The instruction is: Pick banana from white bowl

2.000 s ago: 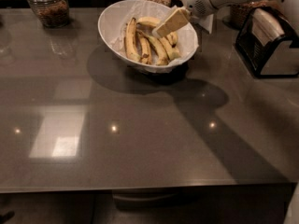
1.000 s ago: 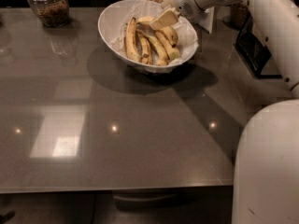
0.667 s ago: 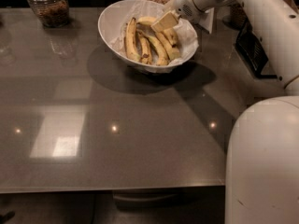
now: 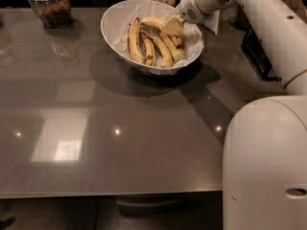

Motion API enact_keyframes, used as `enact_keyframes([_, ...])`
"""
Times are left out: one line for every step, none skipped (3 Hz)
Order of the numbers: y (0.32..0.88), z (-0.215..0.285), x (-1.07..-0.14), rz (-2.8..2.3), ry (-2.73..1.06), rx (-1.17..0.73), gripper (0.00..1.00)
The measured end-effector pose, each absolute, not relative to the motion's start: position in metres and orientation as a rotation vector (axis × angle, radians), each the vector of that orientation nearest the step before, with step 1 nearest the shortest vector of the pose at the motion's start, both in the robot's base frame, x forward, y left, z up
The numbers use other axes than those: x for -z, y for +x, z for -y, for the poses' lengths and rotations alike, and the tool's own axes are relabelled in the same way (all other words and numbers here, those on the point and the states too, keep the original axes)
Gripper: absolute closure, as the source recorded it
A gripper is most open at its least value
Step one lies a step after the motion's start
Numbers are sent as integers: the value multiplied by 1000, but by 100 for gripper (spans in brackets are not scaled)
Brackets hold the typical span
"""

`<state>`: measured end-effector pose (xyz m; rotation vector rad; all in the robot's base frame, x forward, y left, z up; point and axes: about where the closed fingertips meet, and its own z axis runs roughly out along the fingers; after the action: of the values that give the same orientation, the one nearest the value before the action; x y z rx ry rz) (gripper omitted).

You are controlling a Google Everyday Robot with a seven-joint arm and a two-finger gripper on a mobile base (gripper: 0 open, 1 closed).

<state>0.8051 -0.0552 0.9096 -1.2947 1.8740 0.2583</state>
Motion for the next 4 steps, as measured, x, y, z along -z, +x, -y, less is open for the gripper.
enact_keyframes([803, 56, -902, -1899, -1300, -260, 59])
enact_keyframes([800, 57, -896, -1921, -1306, -260, 59])
enact_keyframes([797, 59, -891, -1944, -1316, -253, 58])
enact_keyframes([795, 59, -889, -1957, -1323, -244, 65])
